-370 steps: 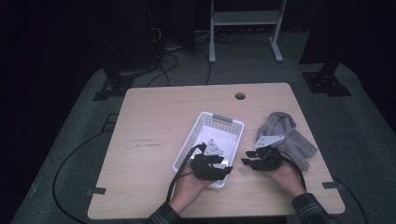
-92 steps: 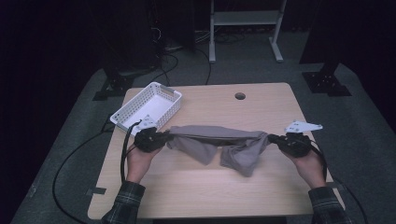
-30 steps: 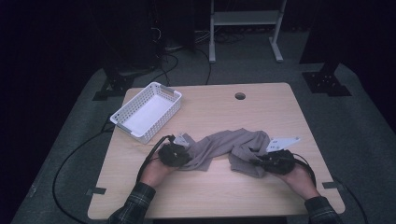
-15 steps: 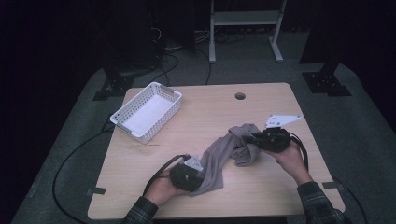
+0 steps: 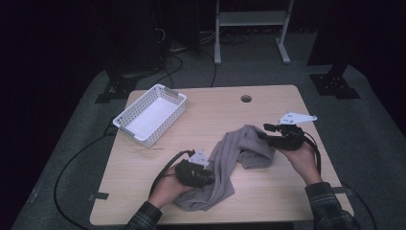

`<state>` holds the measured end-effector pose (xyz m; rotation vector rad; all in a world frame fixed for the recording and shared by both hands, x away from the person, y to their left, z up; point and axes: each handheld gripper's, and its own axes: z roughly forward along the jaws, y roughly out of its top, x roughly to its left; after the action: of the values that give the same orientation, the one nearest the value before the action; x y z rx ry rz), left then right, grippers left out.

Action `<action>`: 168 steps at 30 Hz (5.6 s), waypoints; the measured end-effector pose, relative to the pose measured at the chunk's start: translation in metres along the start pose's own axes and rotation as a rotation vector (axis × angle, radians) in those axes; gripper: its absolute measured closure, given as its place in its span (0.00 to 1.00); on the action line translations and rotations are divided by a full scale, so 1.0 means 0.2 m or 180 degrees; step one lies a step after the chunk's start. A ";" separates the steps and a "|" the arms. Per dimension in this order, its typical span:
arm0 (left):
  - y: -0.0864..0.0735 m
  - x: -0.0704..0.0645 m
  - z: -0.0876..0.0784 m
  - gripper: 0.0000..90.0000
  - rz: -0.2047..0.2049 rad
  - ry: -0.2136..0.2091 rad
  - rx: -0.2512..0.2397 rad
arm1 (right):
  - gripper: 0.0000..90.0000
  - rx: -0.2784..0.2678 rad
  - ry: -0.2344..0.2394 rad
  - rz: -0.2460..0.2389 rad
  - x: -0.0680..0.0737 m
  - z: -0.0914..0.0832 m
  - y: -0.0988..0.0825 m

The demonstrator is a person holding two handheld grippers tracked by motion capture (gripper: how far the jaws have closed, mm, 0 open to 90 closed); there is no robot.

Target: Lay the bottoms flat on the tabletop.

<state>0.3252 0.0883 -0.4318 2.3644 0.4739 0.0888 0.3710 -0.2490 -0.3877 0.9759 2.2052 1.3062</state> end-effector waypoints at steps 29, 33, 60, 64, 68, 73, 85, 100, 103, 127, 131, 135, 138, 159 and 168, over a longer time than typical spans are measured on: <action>0.18 0.19 0.31 0.92 -0.0015 0.0294 0.0312 | 0.88 0.1104 -0.0281 -0.0088 0.09 0.14 -0.37; 0.13 0.10 0.27 0.92 0.0051 0.0181 0.0383 | 0.89 0.1140 -0.0415 -0.0125 0.04 0.23 -0.33; 0.12 0.06 0.08 0.59 -0.0016 0.0536 -0.0050 | 0.53 0.0901 -0.0040 0.0374 -0.14 0.10 -0.33; 0.17 0.05 0.11 0.55 0.0059 0.0547 -0.0083 | 0.71 0.1009 0.0077 0.0403 -0.15 0.14 -0.35; 0.21 0.05 0.14 0.51 0.0137 0.0589 -0.0111 | 0.97 0.0804 0.0130 0.0352 -0.14 0.11 -0.32; 0.25 0.05 0.14 0.45 0.0193 0.0660 -0.0208 | 0.98 0.0425 0.0408 0.0240 -0.06 0.05 -0.20; 0.34 0.08 0.17 0.41 0.0218 0.0611 -0.0518 | 0.98 0.0090 0.0901 -0.0141 0.16 0.05 0.06; 0.38 0.17 0.22 0.95 -0.0015 0.0550 -0.0451 | 0.77 0.0000 0.0908 -0.0089 0.20 0.00 0.00; 0.36 0.21 0.20 0.95 -0.0117 0.0537 -0.0493 | 0.77 0.0108 0.0917 -0.0102 0.22 -0.03 -0.08; 0.34 0.25 0.11 0.95 -0.0448 0.0393 -0.0647 | 0.96 0.1021 0.0626 -0.0635 0.41 0.34 -0.29; 0.30 0.29 0.03 0.95 -0.0618 0.0423 -0.0734 | 0.97 0.0904 0.0542 -0.0532 0.32 0.26 -0.27; 0.25 0.35 -0.05 0.95 -0.0798 0.0426 -0.0803 | 0.97 0.0648 0.0363 -0.0380 0.21 0.14 -0.21; 0.20 0.38 -0.11 0.95 -0.0926 0.0451 -0.0851 | 0.97 0.0438 0.0173 -0.0204 0.10 0.03 -0.17; 0.02 0.57 0.03 0.96 -0.1453 0.0726 -0.0193 | 0.97 0.0679 -0.0032 0.0043 -0.10 0.12 -0.18; 0.01 0.59 0.13 0.96 -0.1345 0.1002 0.0112 | 0.97 0.1036 -0.0179 0.0025 -0.13 0.32 -0.24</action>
<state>0.4412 0.1138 -0.4583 2.2392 1.1227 0.2593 0.4128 -0.2455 -0.4603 1.1212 2.4185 0.9254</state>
